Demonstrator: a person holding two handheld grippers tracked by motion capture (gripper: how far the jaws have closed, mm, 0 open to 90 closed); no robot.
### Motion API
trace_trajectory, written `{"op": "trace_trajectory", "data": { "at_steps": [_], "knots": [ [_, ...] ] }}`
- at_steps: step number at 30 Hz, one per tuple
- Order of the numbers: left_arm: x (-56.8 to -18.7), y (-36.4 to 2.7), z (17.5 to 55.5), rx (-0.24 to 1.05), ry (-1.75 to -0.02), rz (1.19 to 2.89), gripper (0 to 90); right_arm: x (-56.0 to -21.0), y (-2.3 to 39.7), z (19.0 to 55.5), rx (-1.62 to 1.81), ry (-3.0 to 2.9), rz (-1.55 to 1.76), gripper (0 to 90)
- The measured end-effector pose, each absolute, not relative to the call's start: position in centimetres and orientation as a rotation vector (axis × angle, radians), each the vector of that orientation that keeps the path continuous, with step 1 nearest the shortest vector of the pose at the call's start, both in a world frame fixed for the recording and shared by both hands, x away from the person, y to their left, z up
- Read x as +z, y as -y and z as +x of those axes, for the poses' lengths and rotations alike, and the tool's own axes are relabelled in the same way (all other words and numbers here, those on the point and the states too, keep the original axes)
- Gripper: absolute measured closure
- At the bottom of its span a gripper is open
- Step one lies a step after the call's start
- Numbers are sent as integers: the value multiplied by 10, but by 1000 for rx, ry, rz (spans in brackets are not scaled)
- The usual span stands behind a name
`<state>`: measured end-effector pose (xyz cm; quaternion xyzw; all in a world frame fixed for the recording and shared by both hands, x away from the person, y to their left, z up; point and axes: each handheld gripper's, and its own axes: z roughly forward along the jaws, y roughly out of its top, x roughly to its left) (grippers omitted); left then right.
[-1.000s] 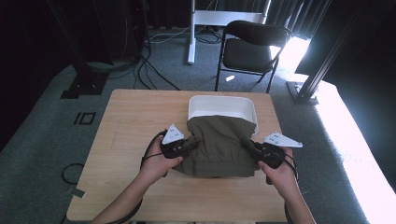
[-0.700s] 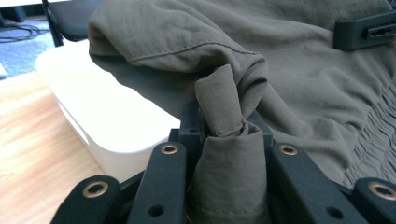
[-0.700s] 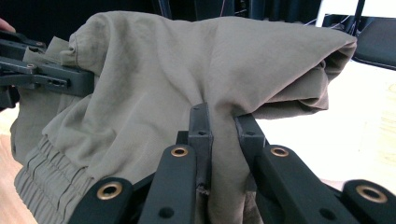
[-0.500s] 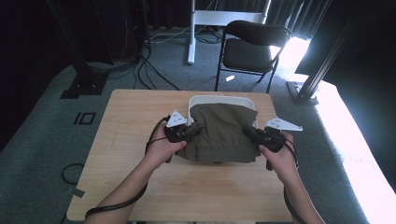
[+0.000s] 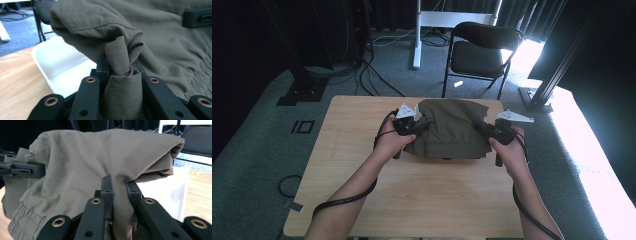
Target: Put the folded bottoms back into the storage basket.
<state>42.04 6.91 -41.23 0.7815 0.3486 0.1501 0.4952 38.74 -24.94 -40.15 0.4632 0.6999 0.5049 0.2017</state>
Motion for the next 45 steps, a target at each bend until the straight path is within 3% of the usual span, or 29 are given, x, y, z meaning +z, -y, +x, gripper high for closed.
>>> {"op": "trace_trajectory", "data": {
  "at_steps": [20, 45],
  "knots": [
    [-421, -56, 484, 276, -974, 1862, 769, -405, 258, 450, 1341, -1935, 1424, 809],
    [-471, -41, 509, 276, -1080, 2002, 770, -472, 253, 491, 1171, -2020, 1585, 808]
  ]
}}
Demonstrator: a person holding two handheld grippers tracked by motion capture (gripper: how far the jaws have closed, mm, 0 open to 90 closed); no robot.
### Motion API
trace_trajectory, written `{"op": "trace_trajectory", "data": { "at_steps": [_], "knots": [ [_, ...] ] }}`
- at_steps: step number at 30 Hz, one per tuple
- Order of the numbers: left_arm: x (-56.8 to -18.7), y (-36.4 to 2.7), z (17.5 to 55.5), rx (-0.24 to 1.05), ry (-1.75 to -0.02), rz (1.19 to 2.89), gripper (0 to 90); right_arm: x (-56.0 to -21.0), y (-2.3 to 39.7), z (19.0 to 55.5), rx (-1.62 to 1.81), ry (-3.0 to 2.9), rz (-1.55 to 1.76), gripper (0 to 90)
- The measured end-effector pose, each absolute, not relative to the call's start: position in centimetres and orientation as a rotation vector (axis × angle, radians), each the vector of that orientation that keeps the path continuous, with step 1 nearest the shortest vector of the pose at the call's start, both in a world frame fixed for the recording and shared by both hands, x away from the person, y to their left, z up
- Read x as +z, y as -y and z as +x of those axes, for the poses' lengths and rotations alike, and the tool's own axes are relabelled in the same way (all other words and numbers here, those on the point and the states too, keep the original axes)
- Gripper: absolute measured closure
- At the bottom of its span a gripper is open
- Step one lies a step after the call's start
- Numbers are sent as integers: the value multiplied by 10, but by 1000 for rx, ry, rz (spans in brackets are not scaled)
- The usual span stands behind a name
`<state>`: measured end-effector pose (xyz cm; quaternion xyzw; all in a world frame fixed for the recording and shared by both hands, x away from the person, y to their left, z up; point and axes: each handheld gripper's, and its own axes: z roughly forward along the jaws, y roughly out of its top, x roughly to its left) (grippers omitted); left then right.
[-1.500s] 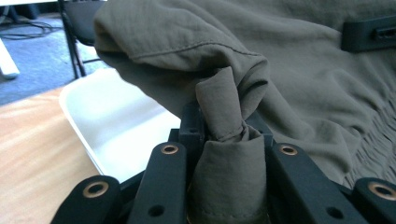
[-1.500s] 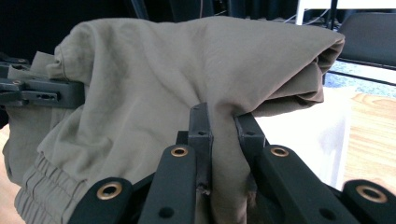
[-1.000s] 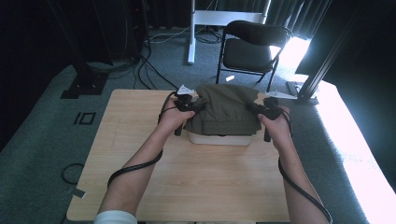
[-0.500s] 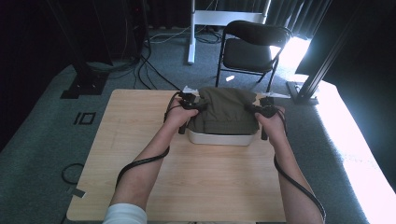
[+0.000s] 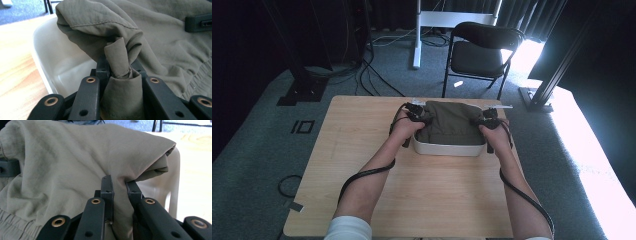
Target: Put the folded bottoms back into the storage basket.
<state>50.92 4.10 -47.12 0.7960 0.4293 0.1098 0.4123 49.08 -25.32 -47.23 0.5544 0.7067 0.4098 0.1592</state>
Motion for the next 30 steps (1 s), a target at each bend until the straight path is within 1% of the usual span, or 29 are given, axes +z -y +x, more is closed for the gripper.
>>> {"op": "trace_trajectory", "data": {
  "at_steps": [9, 13, 15, 17, 18, 22, 23, 24, 25, 26, 27, 28, 29, 30],
  "knots": [
    [-472, -34, 511, 284, -1107, 2078, 766, -481, 248, 497, 1083, -2052, 1609, 805],
    [-471, -27, 512, 328, -1112, 2161, 725, -481, 244, 499, 1040, -2064, 1611, 784],
    [-471, -24, 512, 335, -1117, 2176, 681, -482, 243, 499, 1023, -2068, 1610, 739],
    [-470, -23, 512, 334, -1120, 2173, 612, -481, 241, 499, 1019, -2062, 1602, 688],
    [-471, -24, 511, 348, -1112, 2191, 610, -481, 241, 499, 1025, -2051, 1598, 672],
    [-473, -33, 511, 375, -1131, 2188, 594, -479, 241, 498, 1056, -2040, 1574, 545],
    [-472, -36, 511, 373, -1133, 2166, 586, -477, 242, 498, 1062, -2036, 1570, 507],
    [-471, -39, 510, 370, -1132, 2142, 544, -475, 242, 497, 1077, -2032, 1564, 480],
    [-470, -42, 510, 363, -1129, 2108, 540, -473, 243, 496, 1085, -2021, 1556, 452],
    [-468, -44, 510, 367, -1120, 2074, 494, -470, 245, 496, 1100, -1998, 1553, 410],
    [-467, -45, 509, 382, -1098, 2056, 425, -467, 247, 495, 1122, -1981, 1547, 379],
    [-466, -46, 508, 383, -1092, 2055, 384, -464, 249, 494, 1145, -1970, 1537, 350],
    [-465, -46, 506, 379, -1088, 2029, 369, -462, 251, 494, 1169, -1962, 1521, 309],
    [-465, -45, 505, 372, -1073, 1986, 305, -460, 252, 492, 1182, -1957, 1514, 267]
  ]
}}
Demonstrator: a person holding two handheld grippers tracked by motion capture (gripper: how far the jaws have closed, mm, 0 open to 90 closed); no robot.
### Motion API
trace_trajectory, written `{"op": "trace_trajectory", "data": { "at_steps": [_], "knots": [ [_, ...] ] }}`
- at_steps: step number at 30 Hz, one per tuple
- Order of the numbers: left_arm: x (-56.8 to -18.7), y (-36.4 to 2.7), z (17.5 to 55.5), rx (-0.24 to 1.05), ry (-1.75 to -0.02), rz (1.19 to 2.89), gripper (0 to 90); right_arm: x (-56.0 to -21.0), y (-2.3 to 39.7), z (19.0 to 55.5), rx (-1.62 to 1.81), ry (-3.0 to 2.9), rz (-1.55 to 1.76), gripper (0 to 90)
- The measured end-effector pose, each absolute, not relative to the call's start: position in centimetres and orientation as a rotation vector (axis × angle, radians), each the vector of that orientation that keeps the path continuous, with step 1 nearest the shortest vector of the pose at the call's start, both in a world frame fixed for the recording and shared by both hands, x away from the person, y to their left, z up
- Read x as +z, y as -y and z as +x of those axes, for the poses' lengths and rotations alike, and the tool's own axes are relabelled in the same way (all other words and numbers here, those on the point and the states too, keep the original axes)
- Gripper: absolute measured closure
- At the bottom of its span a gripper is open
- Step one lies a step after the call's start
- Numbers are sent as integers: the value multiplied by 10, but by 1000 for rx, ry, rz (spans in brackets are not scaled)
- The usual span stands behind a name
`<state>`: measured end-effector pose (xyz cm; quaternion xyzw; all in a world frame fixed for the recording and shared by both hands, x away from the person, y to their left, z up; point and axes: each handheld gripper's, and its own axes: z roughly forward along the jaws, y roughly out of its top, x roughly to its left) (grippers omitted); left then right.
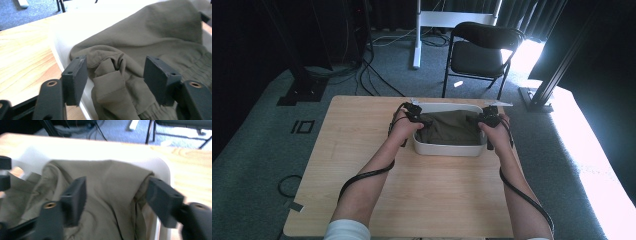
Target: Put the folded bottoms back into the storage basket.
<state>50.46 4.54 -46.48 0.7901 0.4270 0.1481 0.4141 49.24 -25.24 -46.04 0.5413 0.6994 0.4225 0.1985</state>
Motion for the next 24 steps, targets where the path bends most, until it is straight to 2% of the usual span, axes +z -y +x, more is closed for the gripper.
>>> {"op": "trace_trajectory", "data": {
  "at_steps": [6, 17, 24],
  "knots": [
    [-463, -49, 489, 366, -1068, 1899, 202, -458, 256, 480, 1207, -1972, 1437, 216],
    [-464, -67, 460, 367, -1015, 1890, 201, -456, 254, 444, 1248, -2007, 1297, 144],
    [-465, -77, 442, 367, -1016, 1907, 201, -461, 255, 424, 1255, -2008, 1326, 144]
  ]
}}
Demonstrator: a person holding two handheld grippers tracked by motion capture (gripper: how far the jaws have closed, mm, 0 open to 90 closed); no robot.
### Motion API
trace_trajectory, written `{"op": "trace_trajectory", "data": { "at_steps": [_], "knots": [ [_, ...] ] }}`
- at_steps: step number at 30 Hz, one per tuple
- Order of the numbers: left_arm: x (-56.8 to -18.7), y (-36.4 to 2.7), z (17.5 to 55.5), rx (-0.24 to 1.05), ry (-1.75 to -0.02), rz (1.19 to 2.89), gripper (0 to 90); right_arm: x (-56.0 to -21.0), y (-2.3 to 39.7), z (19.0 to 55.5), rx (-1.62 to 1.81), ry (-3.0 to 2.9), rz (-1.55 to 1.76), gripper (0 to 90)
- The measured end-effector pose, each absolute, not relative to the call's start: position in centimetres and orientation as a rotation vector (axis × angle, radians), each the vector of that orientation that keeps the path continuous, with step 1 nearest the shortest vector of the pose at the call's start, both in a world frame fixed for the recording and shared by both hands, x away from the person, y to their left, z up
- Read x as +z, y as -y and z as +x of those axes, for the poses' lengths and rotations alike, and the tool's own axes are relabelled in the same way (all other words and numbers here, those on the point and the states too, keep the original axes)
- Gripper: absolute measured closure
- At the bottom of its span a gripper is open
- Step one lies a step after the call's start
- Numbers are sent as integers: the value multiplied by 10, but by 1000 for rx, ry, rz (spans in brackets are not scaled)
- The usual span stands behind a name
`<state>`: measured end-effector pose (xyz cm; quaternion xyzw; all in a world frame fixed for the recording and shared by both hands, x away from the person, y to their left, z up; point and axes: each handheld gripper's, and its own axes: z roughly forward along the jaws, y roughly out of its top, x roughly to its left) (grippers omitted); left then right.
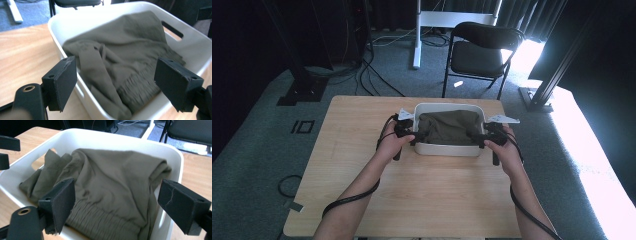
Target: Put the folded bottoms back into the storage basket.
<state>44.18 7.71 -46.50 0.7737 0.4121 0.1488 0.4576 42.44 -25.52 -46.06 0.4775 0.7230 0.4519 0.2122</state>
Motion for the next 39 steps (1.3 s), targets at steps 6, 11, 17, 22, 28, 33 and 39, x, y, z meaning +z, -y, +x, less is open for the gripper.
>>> {"op": "trace_trajectory", "data": {
  "at_steps": [6, 11, 17, 22, 28, 33, 39],
  "knots": [
    [-466, -85, 424, 391, -1019, 1955, 197, -465, 261, 406, 1238, -1982, 1335, 144],
    [-471, -92, 411, 375, -998, 1974, 196, -473, 269, 392, 1286, -1947, 1329, 144],
    [-480, -94, 401, 356, -990, 2009, 196, -486, 277, 379, 1269, -1955, 1353, 144],
    [-486, -96, 393, 351, -979, 2027, 196, -496, 283, 371, 1242, -1970, 1356, 144],
    [-494, -102, 385, 321, -1000, 2035, 195, -510, 288, 360, 1201, -2000, 1339, 144],
    [-503, -109, 380, 316, -1025, 2049, 196, -523, 293, 353, 1170, -2011, 1368, 144],
    [-516, -119, 375, 296, -1063, 2038, 195, -535, 298, 347, 1109, -2033, 1382, 144]
  ]
}}
